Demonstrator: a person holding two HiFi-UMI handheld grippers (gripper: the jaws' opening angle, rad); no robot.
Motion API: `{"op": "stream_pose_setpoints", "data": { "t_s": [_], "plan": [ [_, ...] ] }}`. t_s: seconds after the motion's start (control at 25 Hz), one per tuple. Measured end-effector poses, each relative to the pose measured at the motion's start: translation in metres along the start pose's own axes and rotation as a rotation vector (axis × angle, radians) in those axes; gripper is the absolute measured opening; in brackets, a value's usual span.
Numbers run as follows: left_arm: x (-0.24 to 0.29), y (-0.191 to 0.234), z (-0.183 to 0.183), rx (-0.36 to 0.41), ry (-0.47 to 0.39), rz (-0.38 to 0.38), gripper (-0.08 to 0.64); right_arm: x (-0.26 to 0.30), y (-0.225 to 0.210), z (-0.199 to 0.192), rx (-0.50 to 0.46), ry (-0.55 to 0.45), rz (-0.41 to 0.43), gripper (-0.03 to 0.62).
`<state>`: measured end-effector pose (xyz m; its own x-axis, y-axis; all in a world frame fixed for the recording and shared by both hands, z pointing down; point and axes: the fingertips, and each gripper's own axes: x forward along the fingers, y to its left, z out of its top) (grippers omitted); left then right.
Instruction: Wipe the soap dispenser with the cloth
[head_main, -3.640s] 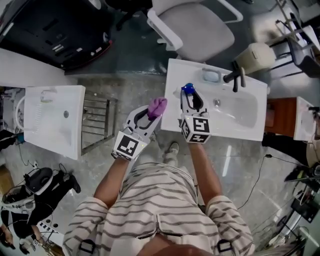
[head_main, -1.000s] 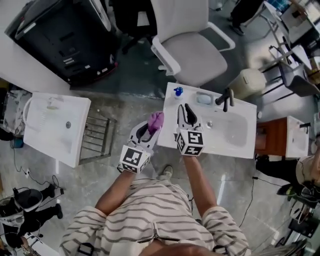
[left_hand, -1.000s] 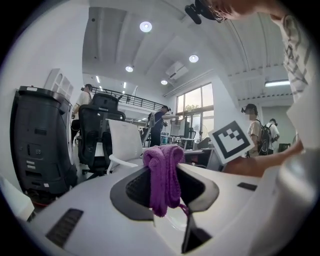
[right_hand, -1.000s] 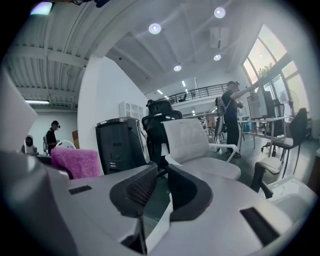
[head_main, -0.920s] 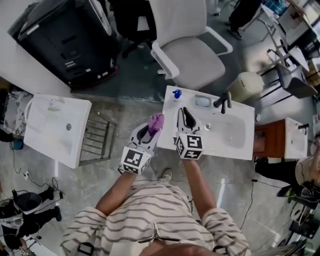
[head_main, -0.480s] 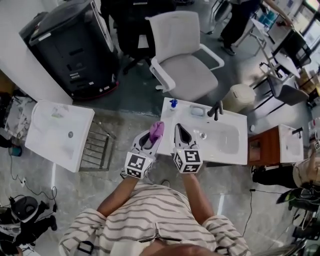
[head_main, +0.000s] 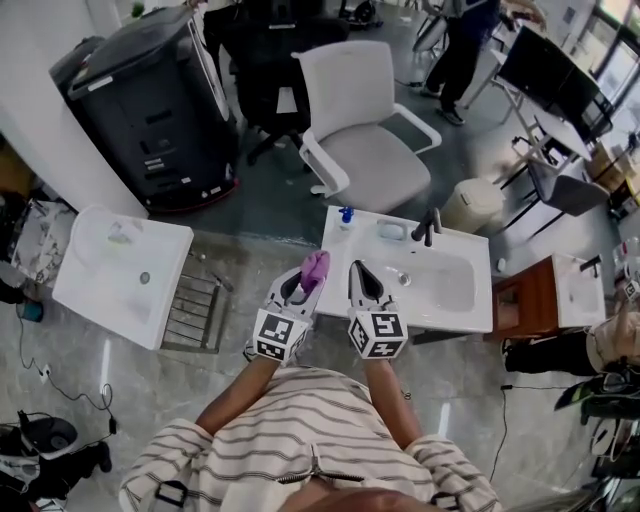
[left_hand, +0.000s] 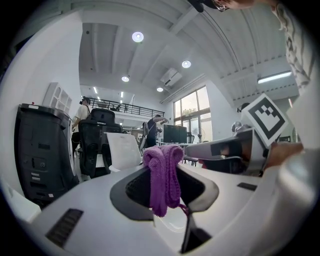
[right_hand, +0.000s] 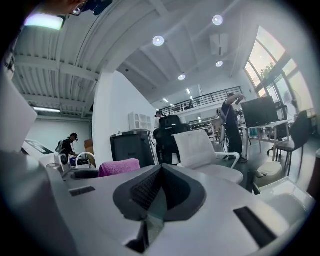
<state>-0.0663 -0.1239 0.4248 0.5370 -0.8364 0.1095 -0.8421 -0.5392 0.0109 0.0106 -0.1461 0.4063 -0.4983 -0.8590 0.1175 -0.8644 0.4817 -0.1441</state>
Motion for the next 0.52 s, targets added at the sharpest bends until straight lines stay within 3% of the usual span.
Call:
{"op": "stream_pose_setpoints", "data": {
  "t_s": [0.24,0.52],
  "plan": [
    [0.001,0.001,0.009,0.012,-0.015,-0.001,0.12,-0.003,-0.004,0.009,0.011,-0.023,-0.009,-0.003],
    [0.082,0.051,-0.015,0.005,0.001,0.018,0.12,0.083,-0.055,-0.005,0.027,-0.012,0.013,-0.003]
  ]
}}
